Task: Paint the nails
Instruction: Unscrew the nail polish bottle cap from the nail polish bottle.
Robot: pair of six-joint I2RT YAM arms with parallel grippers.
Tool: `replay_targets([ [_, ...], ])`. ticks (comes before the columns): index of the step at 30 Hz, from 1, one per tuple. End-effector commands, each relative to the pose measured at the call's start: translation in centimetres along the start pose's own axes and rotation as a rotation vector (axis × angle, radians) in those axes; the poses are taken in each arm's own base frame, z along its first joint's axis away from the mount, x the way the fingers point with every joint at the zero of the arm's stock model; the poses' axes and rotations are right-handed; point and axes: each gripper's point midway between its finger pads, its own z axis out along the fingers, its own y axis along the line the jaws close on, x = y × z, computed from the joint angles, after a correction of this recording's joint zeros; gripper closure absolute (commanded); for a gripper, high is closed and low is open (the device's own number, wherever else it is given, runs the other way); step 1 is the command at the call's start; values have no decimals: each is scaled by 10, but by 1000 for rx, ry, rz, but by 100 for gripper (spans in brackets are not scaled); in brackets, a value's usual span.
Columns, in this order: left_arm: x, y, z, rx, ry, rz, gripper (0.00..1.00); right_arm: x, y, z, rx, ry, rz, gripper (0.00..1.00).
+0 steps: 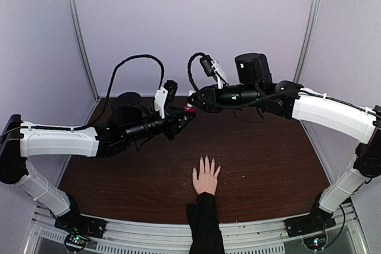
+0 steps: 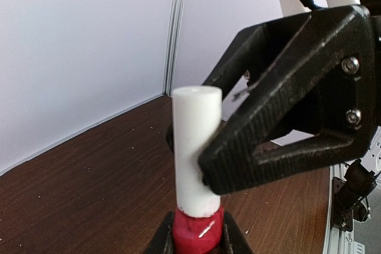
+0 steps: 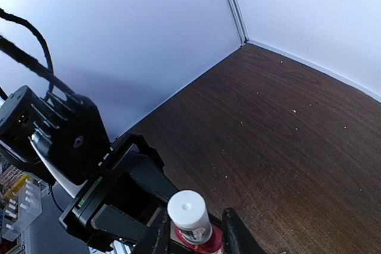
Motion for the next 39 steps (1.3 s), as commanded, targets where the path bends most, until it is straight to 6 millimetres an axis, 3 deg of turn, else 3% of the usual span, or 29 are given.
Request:
replay_targets([
  [1,-26,1,2,-28,-59,20,100,-1,-2,7,6,-11,11,69],
  [6,-26,0,4,-27,-59,23,100,2,-3,11,2,-3,15,75],
  [16,-25,-3,4,-15,-45,33,100,-2,1,8,-14,-9,-9,100],
  [39,-49,-79,-18,479,-145,12,100,-12,53,-26,-255,-55,-182,100],
])
